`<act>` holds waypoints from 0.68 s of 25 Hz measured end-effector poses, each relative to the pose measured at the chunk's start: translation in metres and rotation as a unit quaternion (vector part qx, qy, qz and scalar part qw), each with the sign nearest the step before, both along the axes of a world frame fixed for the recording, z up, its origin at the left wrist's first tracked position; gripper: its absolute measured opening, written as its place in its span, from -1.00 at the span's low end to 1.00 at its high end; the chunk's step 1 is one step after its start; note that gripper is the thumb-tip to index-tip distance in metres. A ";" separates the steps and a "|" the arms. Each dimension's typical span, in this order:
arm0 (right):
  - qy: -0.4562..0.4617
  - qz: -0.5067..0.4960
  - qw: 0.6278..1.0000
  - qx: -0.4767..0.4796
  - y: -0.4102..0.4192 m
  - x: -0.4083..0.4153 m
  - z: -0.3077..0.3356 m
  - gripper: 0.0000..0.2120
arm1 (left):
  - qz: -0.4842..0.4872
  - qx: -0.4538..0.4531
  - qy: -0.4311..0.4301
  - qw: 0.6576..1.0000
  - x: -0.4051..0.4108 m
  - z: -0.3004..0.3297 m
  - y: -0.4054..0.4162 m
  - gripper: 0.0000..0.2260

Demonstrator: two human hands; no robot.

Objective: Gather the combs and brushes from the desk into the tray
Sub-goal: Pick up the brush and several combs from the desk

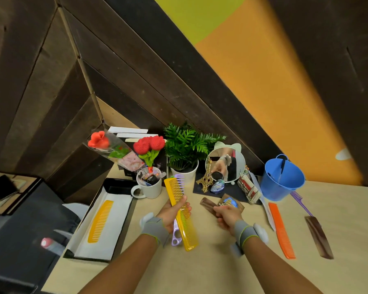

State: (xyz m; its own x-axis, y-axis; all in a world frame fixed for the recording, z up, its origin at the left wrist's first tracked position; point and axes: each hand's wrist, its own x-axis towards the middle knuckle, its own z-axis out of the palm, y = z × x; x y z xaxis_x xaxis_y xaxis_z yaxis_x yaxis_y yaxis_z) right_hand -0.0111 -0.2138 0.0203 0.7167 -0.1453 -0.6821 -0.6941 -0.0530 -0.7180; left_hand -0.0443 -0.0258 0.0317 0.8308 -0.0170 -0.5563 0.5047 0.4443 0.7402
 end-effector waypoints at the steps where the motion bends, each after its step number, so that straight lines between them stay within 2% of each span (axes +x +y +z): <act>1: -0.003 0.030 0.998 -0.049 -0.006 0.005 -0.004 -0.74 | -0.001 0.002 0.002 1.000 0.003 -0.001 -0.004 -0.91; 3: -0.017 0.095 0.983 -0.157 -0.012 0.010 -0.011 -0.73 | -0.001 0.001 0.007 1.000 0.007 -0.004 -0.008 -0.91; 5: -0.051 0.136 0.965 -0.216 -0.013 0.009 -0.015 -0.77 | 0.002 0.006 0.018 1.000 0.010 -0.004 -0.010 -0.91; 10: -0.106 0.221 0.933 -0.263 -0.013 0.009 -0.025 -0.63 | 0.001 0.041 0.038 0.998 0.016 -0.006 -0.014 -0.85; 13: -0.115 0.251 0.919 -0.281 -0.018 0.005 -0.028 -0.61 | -0.001 0.043 0.049 0.998 0.015 -0.007 -0.015 -0.83; 17: -0.117 0.275 0.913 -0.279 -0.020 -0.001 -0.028 -0.87 | -0.004 0.045 0.046 0.998 0.013 -0.007 -0.017 -0.82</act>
State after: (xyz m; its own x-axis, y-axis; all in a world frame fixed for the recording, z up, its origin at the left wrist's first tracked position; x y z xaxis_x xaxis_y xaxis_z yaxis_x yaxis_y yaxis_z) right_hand -0.0125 -0.2335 -0.0072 0.9023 0.0017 -0.4310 -0.2840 -0.7500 -0.5974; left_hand -0.0313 -0.0433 0.0251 0.7756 0.0295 -0.6305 0.5766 0.3733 0.7268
